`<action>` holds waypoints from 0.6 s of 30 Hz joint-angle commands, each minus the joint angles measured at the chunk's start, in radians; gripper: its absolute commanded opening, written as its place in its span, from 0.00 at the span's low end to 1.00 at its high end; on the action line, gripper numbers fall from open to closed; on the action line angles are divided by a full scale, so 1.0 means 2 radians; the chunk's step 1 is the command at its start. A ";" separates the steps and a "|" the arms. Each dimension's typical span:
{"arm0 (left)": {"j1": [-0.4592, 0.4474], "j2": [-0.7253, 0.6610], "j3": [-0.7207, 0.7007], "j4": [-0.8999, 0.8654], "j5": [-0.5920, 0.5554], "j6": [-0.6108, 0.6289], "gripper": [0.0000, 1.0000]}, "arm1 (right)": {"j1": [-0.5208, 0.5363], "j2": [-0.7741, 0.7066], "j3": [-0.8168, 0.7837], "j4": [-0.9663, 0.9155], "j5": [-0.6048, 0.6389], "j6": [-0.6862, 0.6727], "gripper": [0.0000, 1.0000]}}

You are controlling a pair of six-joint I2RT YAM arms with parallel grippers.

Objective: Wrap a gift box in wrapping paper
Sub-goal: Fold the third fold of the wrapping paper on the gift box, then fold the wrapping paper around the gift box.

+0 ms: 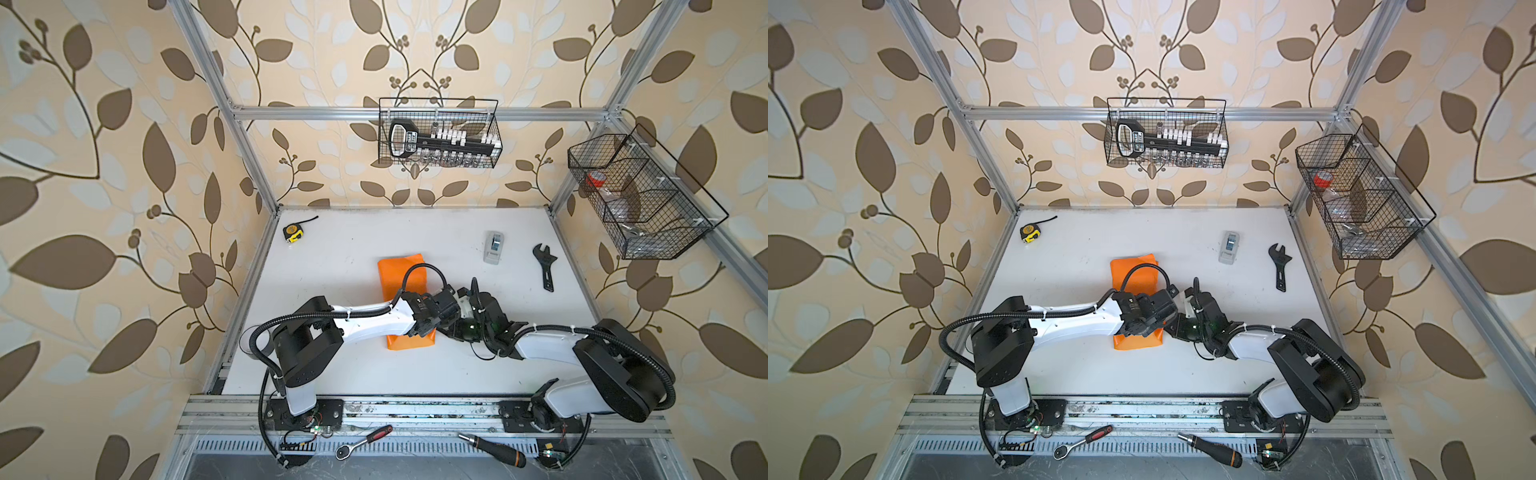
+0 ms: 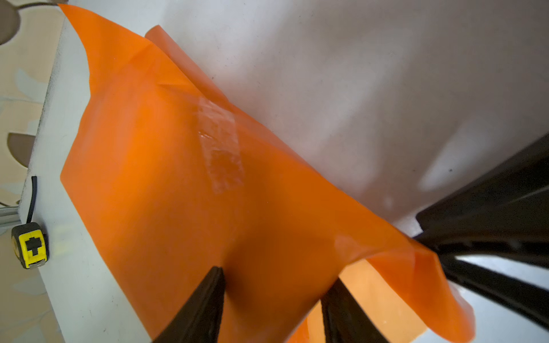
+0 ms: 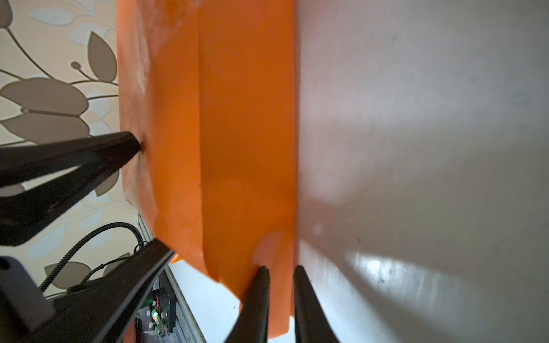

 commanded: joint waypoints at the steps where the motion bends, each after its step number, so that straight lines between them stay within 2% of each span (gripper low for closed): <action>1: 0.006 0.040 -0.019 -0.074 0.031 -0.030 0.52 | 0.001 0.008 0.004 0.027 -0.017 0.014 0.18; 7: 0.006 0.045 -0.017 -0.074 0.040 -0.035 0.48 | -0.014 -0.006 -0.007 0.011 -0.008 0.006 0.15; 11: 0.006 0.044 -0.017 -0.072 0.047 -0.037 0.47 | -0.035 -0.033 -0.021 -0.001 -0.001 0.000 0.10; 14: 0.006 0.046 -0.017 -0.071 0.052 -0.038 0.47 | -0.038 -0.037 0.001 -0.021 0.003 -0.011 0.01; 18: 0.006 0.049 -0.014 -0.071 0.055 -0.038 0.47 | -0.032 -0.021 0.036 -0.029 -0.001 -0.009 0.00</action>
